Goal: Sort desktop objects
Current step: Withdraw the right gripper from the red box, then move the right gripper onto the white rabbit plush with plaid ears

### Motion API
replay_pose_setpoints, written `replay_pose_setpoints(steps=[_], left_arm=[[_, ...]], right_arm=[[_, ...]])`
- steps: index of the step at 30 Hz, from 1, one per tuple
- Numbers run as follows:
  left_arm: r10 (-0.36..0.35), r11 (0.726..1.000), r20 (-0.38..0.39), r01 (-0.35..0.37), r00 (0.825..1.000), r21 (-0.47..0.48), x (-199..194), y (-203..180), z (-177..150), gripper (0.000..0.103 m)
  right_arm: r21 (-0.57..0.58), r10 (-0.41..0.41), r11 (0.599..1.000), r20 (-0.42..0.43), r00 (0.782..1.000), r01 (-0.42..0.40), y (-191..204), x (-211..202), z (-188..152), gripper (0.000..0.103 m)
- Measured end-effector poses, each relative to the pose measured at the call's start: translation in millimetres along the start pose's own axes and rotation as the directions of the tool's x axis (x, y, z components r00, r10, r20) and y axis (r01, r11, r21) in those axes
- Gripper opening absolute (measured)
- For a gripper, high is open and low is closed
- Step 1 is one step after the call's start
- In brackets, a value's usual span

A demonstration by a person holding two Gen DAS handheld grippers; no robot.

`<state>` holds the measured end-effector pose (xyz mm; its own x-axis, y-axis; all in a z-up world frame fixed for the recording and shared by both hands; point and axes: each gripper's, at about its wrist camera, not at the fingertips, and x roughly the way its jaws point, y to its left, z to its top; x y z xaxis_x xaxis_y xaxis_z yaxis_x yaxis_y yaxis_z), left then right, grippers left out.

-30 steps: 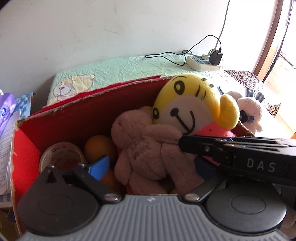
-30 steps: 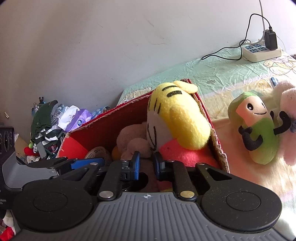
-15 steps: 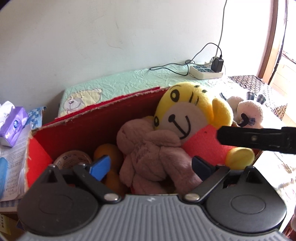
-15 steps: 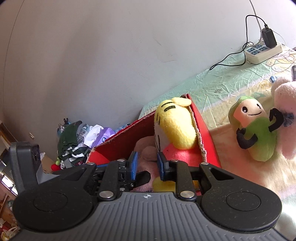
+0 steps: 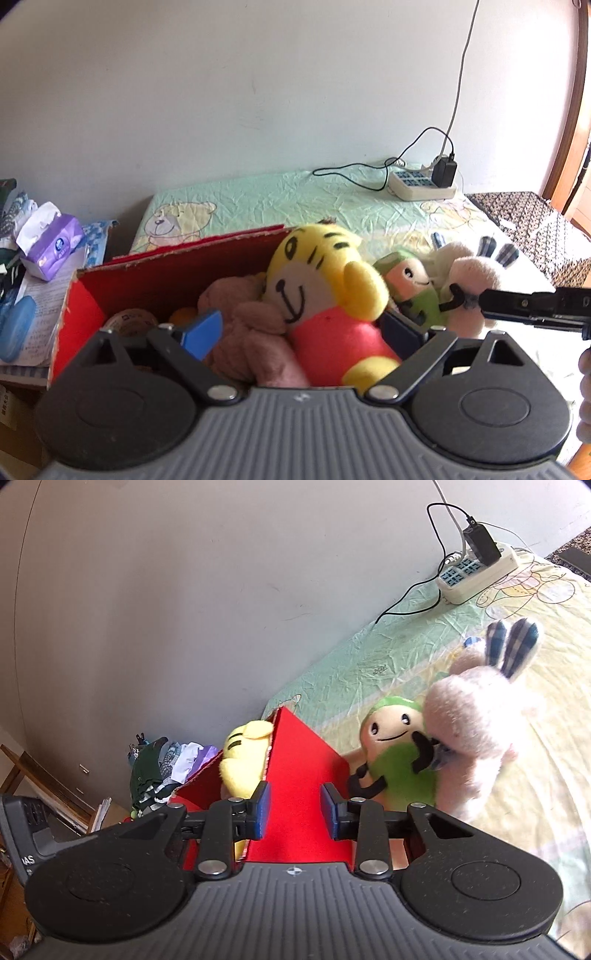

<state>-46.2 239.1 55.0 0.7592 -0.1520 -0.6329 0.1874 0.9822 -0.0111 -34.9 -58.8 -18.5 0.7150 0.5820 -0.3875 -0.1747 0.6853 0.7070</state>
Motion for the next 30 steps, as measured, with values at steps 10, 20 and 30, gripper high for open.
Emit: replay_pose_setpoints(steps=[10, 20, 30], left_arm=[[-0.124, 0.99, 0.009, 0.123, 0.992, 0.068, 15, -121, 5, 0.095], [-0.153, 0.983, -0.134, 0.165, 0.979, 0.082, 84, -183, -19, 0.094], [-0.13, 0.987, -0.227, 0.147, 0.965, 0.06, 142, -189, -40, 0.091]], right_arm=[[0.031, -0.065, 0.997, -0.068, 0.996, 0.067, -74, -23, 29, 0.035], [0.06, -0.075, 0.995, -0.09, 0.993, 0.08, -118, -30, 44, 0.049], [0.06, -0.004, 0.998, -0.136, 0.991, 0.013, -129, -13, 50, 0.055]])
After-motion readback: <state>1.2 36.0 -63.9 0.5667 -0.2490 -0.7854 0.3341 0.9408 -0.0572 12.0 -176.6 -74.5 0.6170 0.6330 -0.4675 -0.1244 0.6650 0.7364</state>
